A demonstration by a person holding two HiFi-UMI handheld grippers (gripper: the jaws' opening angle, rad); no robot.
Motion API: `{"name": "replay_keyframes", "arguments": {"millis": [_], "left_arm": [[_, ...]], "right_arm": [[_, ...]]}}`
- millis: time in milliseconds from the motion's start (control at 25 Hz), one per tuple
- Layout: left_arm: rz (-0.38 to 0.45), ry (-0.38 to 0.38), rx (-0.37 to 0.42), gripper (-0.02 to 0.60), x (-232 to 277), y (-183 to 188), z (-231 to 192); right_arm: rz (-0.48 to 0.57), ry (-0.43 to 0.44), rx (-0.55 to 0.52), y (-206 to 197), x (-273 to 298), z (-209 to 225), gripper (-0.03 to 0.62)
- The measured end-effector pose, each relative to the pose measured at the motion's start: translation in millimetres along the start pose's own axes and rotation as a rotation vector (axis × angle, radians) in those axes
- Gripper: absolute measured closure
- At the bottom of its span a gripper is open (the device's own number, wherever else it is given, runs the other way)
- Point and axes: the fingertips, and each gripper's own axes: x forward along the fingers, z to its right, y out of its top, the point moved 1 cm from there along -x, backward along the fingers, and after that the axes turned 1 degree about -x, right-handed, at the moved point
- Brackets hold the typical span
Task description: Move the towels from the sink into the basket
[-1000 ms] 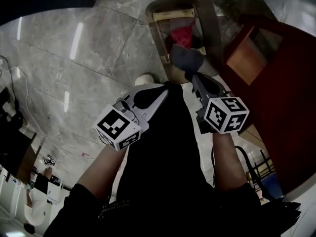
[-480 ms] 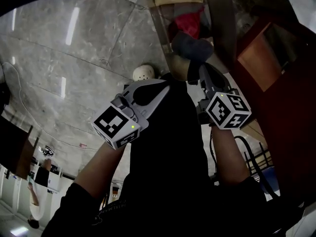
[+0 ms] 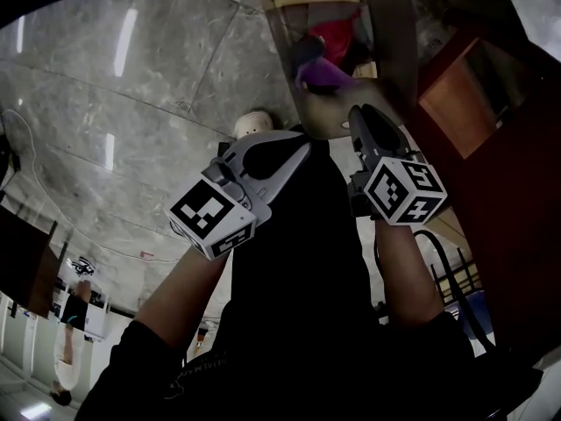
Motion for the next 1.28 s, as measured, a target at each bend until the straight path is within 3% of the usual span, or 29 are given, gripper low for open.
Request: {"name": "replay_keyframes", "arguments": {"millis": [120, 240, 440, 520, 600, 680, 800, 880, 1040, 1280], "left_arm": [[0.012, -0.007, 0.047, 0.58, -6, 16, 16], [0.048, -0.002, 0.096, 0.58, -24, 52, 45], [0.136, -0.008, 0.216, 0.58, -75, 142, 121], [0.199, -0.011, 0.276, 0.58, -98, 185, 153], [0.266, -0.02, 0.315, 0.581, -117, 224, 187], [0.279, -0.043, 0.344, 0.58, -135, 247, 230], [0.275, -0.072, 0.403, 0.58, -169, 272, 295], [0.331, -0.101, 0.449, 0.58, -197, 297, 338], [0.447, -0.171, 0.556, 0.58, -246, 335, 427], [0.506, -0.268, 0.647, 0.58, -279, 346, 548]], "right_arm": [[0.075, -0.019, -0.007, 21, -15, -12, 0.587], [0.143, -0.008, -0.005, 52, -45, -40, 0.589], [0.234, 0.037, 0.015, 120, -121, -119, 0.589], [0.326, 0.092, 0.05, 157, -160, -154, 0.589], [0.441, 0.201, 0.113, 197, -204, -187, 0.589], [0.527, 0.271, 0.14, 223, -257, -215, 0.589], [0.628, 0.254, 0.053, 250, -339, -250, 0.589], [0.709, 0.261, 0.001, 274, -393, -277, 0.589], [0.773, 0.332, -0.084, 302, -498, -330, 0.589], [0.921, 0.272, -0.329, 286, -653, -375, 0.589]]}}
